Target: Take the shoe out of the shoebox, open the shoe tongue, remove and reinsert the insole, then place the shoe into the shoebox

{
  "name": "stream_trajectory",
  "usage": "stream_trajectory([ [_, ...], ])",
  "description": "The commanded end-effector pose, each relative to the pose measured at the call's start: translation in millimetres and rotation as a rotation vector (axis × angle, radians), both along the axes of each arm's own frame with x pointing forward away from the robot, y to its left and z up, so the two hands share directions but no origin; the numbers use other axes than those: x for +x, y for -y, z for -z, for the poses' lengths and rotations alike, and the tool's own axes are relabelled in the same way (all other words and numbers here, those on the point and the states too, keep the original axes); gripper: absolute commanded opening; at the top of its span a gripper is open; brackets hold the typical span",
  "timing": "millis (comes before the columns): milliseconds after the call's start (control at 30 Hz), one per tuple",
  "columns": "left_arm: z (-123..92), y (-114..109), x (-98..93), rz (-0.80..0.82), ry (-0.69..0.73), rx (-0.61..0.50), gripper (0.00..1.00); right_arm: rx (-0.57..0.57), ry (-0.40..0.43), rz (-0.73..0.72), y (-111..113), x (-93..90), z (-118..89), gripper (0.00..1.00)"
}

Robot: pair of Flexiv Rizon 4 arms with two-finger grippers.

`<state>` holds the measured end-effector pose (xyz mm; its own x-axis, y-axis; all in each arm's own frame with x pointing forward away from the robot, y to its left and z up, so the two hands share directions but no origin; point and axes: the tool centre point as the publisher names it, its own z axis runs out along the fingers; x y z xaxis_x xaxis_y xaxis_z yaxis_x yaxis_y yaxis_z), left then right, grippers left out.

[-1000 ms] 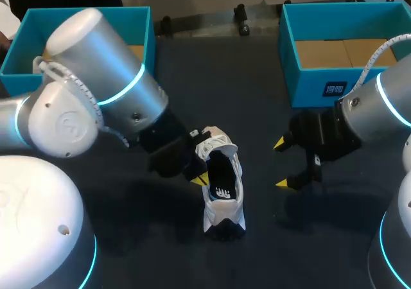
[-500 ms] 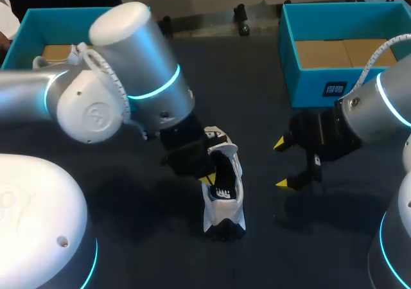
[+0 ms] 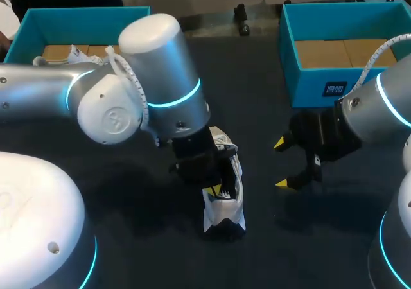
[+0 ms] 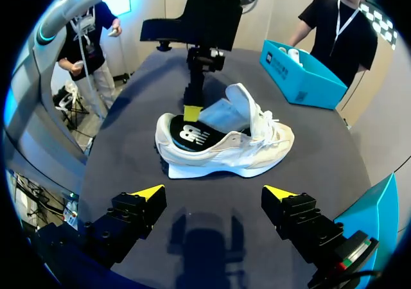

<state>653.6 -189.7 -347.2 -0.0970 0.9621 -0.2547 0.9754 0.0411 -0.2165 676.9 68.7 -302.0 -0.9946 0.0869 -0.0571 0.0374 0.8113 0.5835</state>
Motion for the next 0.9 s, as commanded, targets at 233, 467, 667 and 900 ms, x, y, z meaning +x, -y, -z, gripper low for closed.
stream_trajectory([
  [233,26,11,-0.7,0.0,0.034,0.015,0.0,0.001,0.003,0.001,0,-1.6,0,1.0],
  [467,11,16,1.5,-0.005,0.036,-0.005,0.0,0.001,0.003,0.001,0,-1.6,0,1.0],
  [667,-3,13,5.7,0.005,0.004,0.019,0.0,0.001,0.003,0.001,0,-1.6,0,1.0],
  [900,6,4,-2.7,0.039,-0.007,0.083,0.0,0.001,0.003,0.001,0,-1.6,0,1.0],
])
